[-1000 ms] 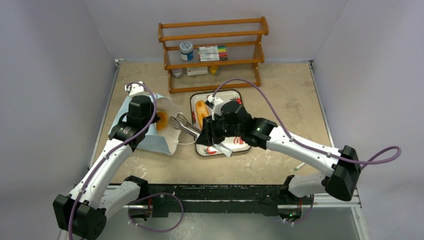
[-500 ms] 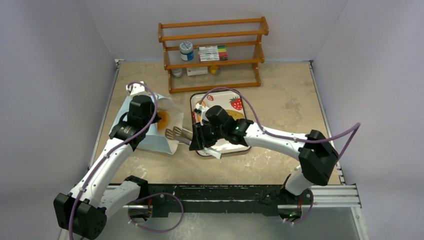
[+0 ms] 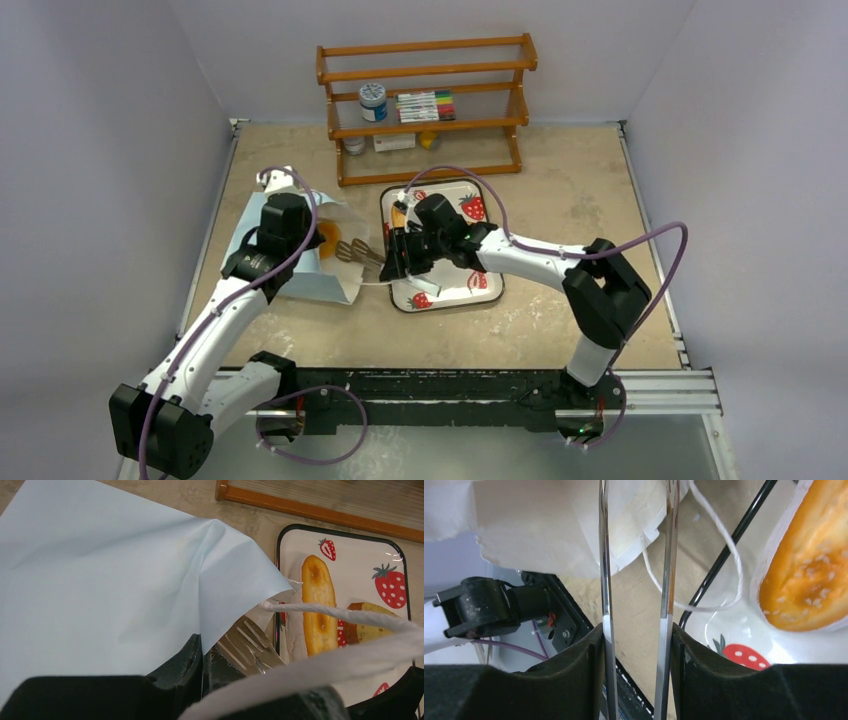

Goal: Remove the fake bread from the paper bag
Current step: Take out the fake bread from the paper bag.

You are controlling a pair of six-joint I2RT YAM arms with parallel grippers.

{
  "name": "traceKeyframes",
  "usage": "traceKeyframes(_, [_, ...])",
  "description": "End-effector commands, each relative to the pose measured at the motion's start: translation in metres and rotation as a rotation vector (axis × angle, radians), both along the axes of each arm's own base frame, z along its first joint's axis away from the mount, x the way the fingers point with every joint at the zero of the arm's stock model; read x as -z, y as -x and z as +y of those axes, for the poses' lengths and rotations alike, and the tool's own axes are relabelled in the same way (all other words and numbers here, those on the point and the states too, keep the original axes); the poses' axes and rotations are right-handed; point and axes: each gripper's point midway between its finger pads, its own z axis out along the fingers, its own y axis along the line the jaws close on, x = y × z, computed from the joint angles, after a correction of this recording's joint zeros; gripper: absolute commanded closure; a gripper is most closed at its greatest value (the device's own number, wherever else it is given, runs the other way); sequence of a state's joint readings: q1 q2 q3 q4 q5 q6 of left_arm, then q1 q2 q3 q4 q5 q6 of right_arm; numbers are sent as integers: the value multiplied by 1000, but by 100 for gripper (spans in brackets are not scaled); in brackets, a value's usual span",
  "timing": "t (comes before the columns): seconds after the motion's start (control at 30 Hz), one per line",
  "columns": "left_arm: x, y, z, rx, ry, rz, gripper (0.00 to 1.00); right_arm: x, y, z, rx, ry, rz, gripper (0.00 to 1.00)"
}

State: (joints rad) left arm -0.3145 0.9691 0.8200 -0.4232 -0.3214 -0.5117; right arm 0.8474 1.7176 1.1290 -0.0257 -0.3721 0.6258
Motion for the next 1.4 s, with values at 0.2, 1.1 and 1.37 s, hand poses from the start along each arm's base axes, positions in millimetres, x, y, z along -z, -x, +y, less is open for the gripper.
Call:
traceKeyframes(0.2, [-13,-10,-5,19,24,-62,100,-26,-19,31,-57,-140,-8,52])
traceKeyframes(1.1, [-13,-15,-14,51,47,-57,100,-2,-32,52,-99,-224,96,47])
traceKeyframes(1.37, [-13,-16,-15,49,49,-57,100,0,-36,59,-128,-235,105,60])
